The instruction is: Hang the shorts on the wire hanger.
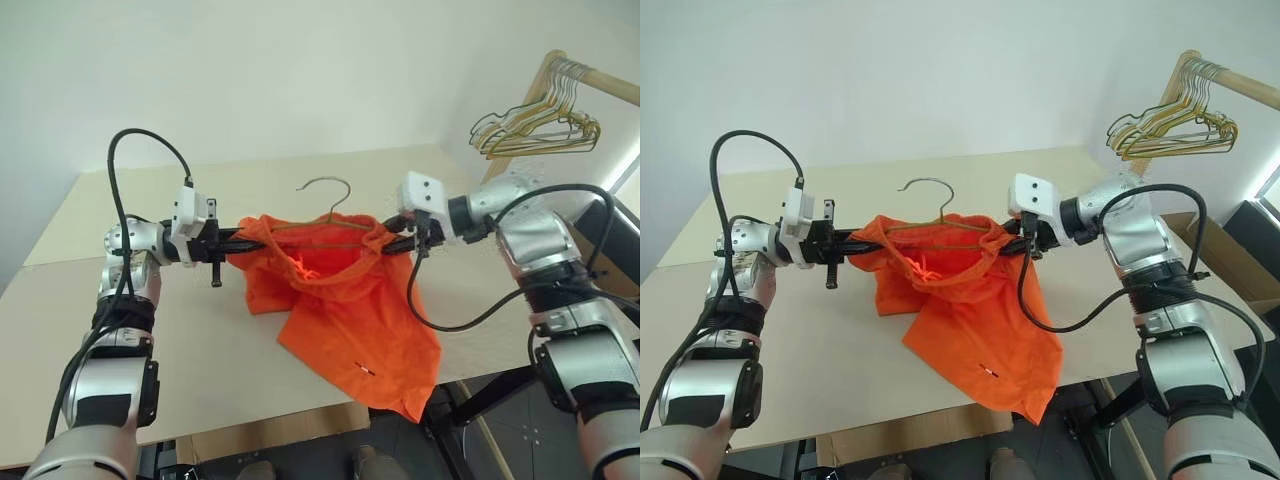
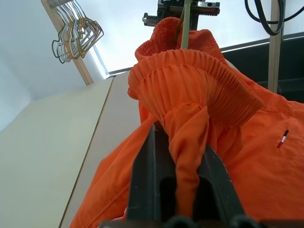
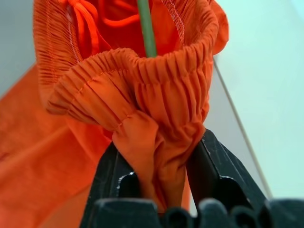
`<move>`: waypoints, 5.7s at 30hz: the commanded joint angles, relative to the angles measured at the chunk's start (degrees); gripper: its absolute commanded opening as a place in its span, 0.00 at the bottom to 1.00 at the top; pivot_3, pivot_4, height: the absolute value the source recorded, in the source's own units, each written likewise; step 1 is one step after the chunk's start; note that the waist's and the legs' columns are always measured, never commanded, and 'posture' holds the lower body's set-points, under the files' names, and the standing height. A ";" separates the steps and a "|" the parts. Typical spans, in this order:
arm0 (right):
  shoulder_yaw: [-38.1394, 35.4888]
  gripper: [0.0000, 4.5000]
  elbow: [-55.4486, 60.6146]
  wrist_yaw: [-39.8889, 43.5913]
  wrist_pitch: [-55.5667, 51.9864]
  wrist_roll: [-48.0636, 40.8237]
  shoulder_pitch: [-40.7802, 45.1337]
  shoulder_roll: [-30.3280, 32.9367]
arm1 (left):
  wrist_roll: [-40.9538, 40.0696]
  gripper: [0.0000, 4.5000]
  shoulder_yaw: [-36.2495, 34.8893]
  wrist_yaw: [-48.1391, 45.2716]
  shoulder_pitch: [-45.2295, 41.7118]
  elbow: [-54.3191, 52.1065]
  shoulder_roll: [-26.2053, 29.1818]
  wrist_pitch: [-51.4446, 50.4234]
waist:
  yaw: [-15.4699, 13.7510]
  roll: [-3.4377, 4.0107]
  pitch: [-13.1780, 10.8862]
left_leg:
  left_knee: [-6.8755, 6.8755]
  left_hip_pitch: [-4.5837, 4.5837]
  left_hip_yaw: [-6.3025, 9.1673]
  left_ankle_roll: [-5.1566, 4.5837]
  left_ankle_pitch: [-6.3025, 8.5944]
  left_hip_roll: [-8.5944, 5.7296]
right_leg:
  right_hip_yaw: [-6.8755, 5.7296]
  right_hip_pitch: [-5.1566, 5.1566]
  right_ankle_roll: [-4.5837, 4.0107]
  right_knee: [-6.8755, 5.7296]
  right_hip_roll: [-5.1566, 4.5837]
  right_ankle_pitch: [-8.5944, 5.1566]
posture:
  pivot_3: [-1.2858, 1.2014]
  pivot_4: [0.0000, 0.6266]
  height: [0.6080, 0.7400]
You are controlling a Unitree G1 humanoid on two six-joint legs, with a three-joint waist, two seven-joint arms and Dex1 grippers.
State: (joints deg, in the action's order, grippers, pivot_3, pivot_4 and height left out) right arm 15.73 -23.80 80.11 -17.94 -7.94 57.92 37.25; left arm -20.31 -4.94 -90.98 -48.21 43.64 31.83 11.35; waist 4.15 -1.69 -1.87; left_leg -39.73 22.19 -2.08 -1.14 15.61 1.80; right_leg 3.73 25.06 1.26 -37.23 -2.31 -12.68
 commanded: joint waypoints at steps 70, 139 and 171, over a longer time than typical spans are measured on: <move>-41.23 0.00 4.11 -89.86 -45.46 8.31 0.11 -2.03 | -11.18 0.99 -4.38 25.95 10.25 -29.77 -12.85 -12.87 | 12.34 0.54 0.09 | 0.30 -0.89 0.35 -0.01 0.01 -0.18 | 0.50 -0.97 0.43 0.34 -0.14 0.14 | 0.43 0.00 1.00; -19.29 0.99 -20.74 -97.86 0.29 17.17 10.22 3.27 | -12.19 1.00 -4.20 27.71 16.18 -34.94 -11.29 -13.06 | 10.61 0.82 -0.07 | 1.00 -1.05 -0.88 -0.07 0.04 -0.28 | 1.76 -1.00 1.01 1.22 -0.17 0.46 | 0.46 0.00 1.00; -6.89 0.99 7.14 -40.09 18.22 11.69 -15.16 -3.79 | -12.79 1.00 -14.82 35.82 42.76 -59.62 7.52 -25.86 | -4.01 0.76 -0.06 | 0.97 -1.15 -1.04 -0.08 0.05 -0.12 | 1.45 -0.74 0.88 1.24 -0.14 0.62 | 0.60 0.00 1.00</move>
State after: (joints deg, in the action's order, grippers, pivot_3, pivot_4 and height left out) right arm 9.06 -19.23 38.50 -2.08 4.32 42.76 32.51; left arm -33.48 -17.96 -55.48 -5.96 -13.13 38.18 -15.06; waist 0.14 -0.93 -1.93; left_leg -38.76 21.04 -3.21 -1.22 15.66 1.70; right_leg 5.14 24.32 2.12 -35.99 -2.44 -12.06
